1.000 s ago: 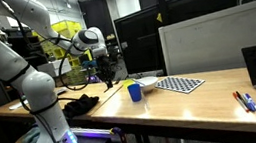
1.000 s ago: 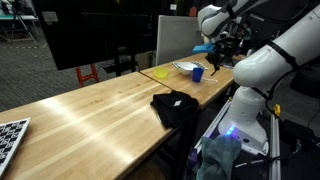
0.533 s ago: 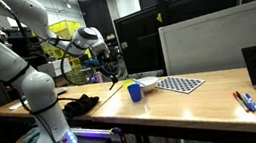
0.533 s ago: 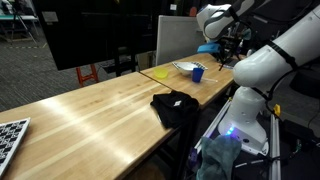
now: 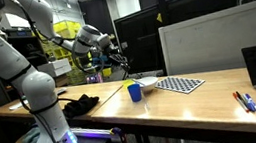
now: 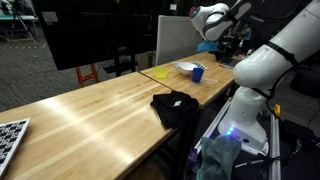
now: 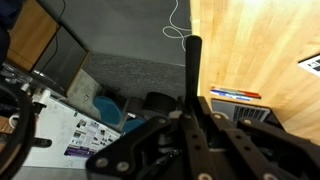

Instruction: Place the fork in the cup handle first

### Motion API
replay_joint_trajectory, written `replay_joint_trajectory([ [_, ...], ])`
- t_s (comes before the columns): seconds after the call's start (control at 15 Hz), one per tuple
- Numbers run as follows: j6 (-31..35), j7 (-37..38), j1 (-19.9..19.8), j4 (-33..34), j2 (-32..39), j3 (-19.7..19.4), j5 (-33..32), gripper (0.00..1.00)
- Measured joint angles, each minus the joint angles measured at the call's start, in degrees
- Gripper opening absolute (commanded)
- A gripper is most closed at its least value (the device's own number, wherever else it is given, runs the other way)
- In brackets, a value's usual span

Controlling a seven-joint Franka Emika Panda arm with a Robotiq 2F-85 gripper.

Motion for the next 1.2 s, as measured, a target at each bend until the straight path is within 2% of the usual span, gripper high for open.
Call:
replay_joint_trajectory([
  [0.33, 0.0, 7.0, 3.4, 1.5, 7.3, -1.1, -8.0, 0.02],
  [0.6, 0.1, 13.0, 6.3, 1.1, 11.8, -2.1, -11.2, 0.02],
  [0.87, 0.2, 16.3, 8.3, 0.8, 13.4, -2.5, -13.8, 0.02],
  [1.2, 2.6, 17.0, 9.8, 2.1, 14.1, -2.6, -17.0, 0.02],
])
